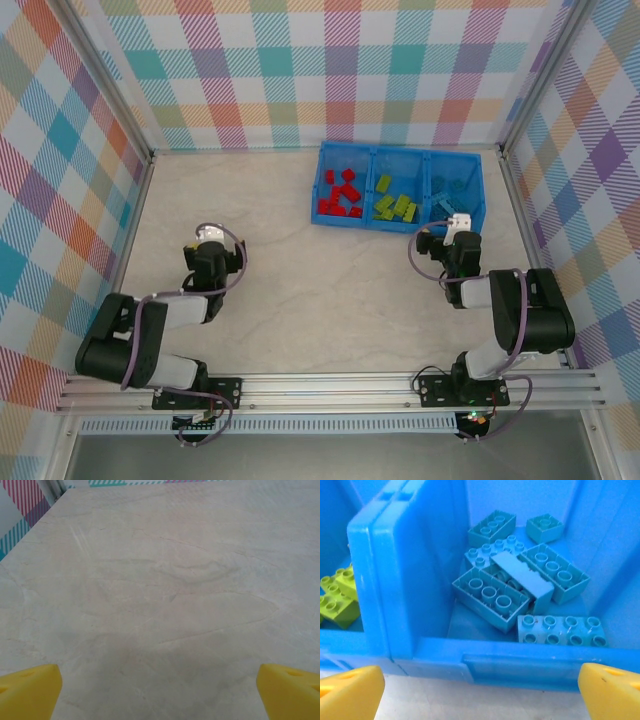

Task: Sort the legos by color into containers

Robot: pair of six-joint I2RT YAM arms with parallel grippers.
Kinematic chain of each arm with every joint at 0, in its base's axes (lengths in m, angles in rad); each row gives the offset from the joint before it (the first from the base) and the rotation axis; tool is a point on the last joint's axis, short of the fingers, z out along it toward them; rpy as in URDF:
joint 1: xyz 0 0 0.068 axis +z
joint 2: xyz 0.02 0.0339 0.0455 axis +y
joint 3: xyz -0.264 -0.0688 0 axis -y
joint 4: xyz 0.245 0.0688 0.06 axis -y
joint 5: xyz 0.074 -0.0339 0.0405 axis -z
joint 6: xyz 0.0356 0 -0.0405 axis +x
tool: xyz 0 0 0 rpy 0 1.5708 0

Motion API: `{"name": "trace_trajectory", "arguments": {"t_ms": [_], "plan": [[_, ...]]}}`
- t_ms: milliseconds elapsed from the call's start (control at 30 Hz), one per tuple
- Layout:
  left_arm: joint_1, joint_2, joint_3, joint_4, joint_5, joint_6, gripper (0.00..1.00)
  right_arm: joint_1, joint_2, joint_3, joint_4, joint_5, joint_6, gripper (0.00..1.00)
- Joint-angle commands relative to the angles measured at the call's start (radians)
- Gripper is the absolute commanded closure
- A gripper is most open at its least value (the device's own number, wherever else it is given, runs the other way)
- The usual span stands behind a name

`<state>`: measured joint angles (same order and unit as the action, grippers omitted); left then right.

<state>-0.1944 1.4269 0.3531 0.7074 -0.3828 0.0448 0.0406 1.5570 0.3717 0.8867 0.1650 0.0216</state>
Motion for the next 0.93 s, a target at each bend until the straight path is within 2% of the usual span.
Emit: {"name": "trace_trajectory", "arguments": {"t_ms": [0, 133, 300, 900], "plan": [[0.053, 0.085, 0.037, 0.12, 0.055, -0.025, 0.0, 0.007, -0.001, -0.005, 0.07, 0.011, 0.003, 0.0], [0.103, 0.136, 0.053, 0.125, 0.157, -0.046, 0.0, -0.032, -0.005, 0.014, 0.022, -0.121, 0.01, 0.0], [0.111, 0.135, 0.057, 0.115, 0.166, -0.051, 0.0, -0.033, -0.002, 0.023, 0.01, -0.172, -0.009, 0.0], [0.111, 0.133, 0.054, 0.121, 0.167, -0.048, 0.0, -0.034, 0.0, 0.024, 0.008, -0.177, -0.011, 0.0]]}}
